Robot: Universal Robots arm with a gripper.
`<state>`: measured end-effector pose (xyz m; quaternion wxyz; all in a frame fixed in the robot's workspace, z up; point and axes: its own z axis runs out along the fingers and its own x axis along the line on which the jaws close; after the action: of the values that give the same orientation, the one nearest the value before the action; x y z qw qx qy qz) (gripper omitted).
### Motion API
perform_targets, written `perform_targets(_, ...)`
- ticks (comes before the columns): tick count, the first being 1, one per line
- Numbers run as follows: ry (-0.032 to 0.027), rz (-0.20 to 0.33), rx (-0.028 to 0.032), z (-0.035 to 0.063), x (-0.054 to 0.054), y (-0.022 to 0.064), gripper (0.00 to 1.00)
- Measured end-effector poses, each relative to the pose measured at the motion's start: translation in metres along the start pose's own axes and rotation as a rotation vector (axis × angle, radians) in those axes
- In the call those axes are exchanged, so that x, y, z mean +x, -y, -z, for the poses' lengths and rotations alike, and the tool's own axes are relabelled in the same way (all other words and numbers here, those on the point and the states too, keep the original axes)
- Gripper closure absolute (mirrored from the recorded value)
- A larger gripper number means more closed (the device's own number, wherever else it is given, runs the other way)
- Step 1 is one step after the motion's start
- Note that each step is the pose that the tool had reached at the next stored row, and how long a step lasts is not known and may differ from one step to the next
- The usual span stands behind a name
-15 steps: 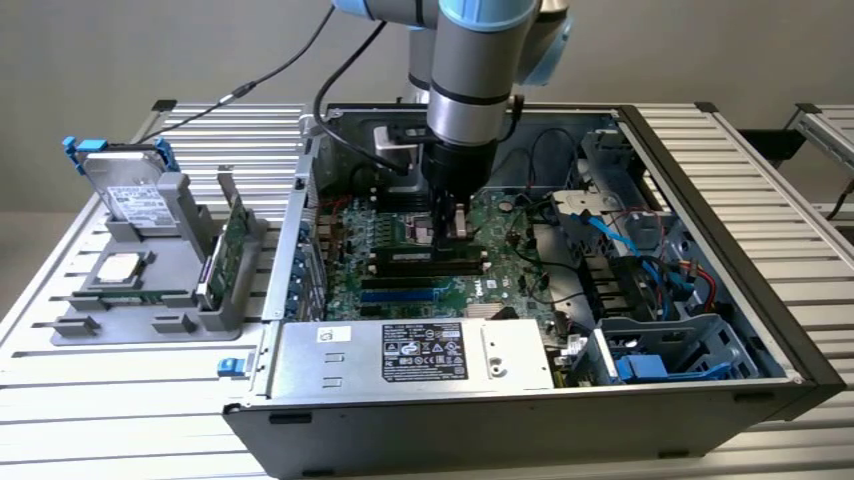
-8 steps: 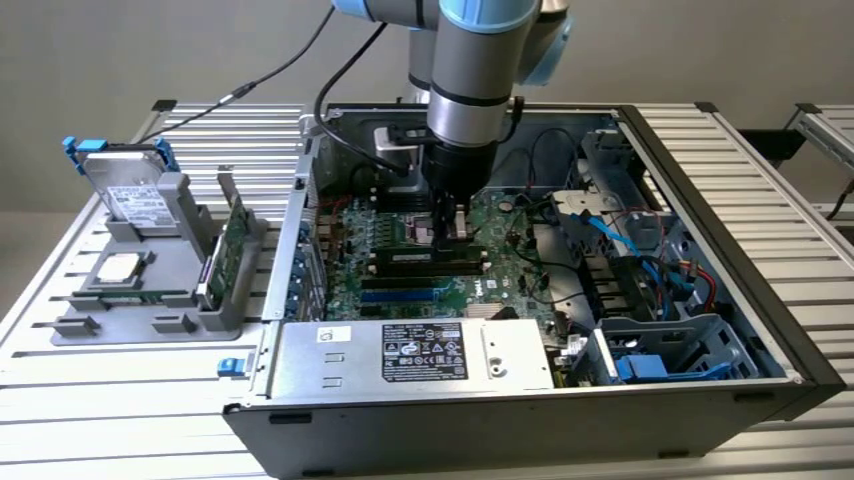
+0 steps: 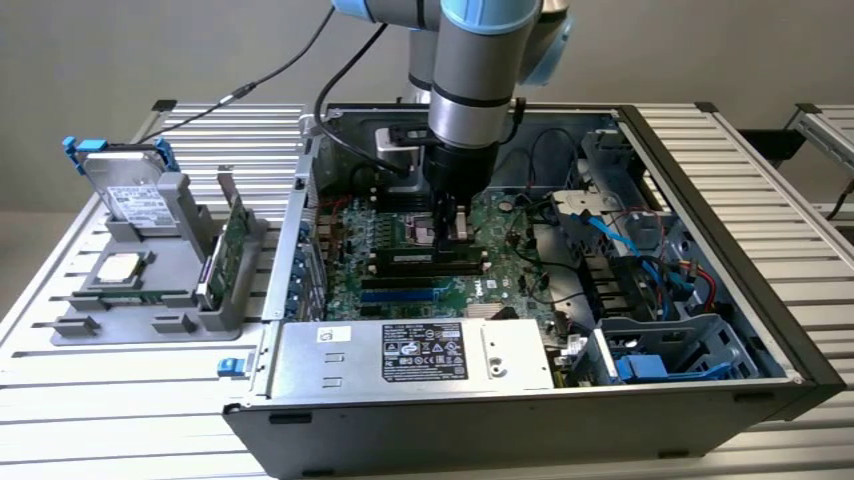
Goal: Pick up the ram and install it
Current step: 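Insert the ram into the slot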
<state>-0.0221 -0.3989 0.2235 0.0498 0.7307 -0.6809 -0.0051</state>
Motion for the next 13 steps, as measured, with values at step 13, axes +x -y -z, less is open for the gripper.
perform_targets(13,-0.0004,-0.005,-0.0008,-0.0010,0.0025,0.0007,0.86)
